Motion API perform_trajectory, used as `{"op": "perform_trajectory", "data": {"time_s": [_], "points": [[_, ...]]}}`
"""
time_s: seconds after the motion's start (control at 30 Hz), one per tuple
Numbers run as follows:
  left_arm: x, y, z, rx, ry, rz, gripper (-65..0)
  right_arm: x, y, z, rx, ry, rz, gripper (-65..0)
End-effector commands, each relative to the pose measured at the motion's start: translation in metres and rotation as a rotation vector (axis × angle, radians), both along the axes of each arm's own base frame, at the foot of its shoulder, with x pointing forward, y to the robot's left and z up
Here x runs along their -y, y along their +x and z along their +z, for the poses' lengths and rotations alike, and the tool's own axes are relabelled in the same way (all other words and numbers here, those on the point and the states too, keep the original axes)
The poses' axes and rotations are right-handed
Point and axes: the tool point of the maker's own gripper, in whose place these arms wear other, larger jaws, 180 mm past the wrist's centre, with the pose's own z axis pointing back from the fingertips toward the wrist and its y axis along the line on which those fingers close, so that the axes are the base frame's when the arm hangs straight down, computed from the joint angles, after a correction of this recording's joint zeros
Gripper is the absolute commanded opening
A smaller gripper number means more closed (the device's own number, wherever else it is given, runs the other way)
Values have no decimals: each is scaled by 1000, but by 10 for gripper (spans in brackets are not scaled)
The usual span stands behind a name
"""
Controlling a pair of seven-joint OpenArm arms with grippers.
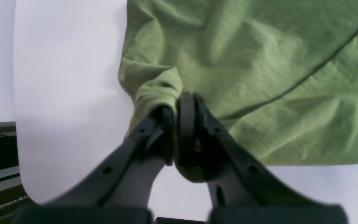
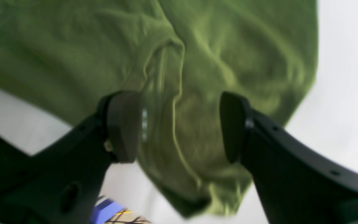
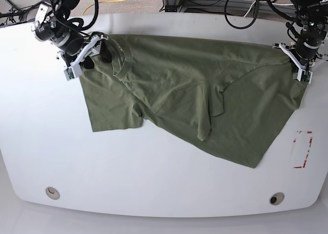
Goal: Fold the T-shirt properly
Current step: 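Release and regrasp the shirt edge with the right gripper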
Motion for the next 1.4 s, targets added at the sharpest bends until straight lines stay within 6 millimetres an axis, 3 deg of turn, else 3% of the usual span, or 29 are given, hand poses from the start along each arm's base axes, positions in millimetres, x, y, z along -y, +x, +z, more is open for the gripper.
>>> {"op": "perform_trajectory", "data": {"time_s": [0.0, 0.2, 0.37, 0.63, 0.87, 1.07, 1.37], "points": [[-3, 5, 11, 37, 19, -6, -650, -15, 27, 14, 72, -34, 57, -270], [-3, 6, 11, 38, 19, -5, -650, -50, 67, 7, 76, -146, 164, -270], [-4, 5, 11, 37, 20, -2, -650, -57, 87, -15, 18, -162, 194, -270], [-3, 5, 11, 37, 18, -3, -650, -60, 104, -22, -1, -130, 193, -270], [-2, 6, 10, 36, 17, -6, -650, -78, 99, -24, -5, -129, 249, -271], [-2, 6, 10, 37, 16, -7, -650, -91, 83, -30, -21, -130, 294, -271], [-4, 4, 3, 20, 6, 3, -650, -94, 79, -32, -24, -127, 302, -271]]}}
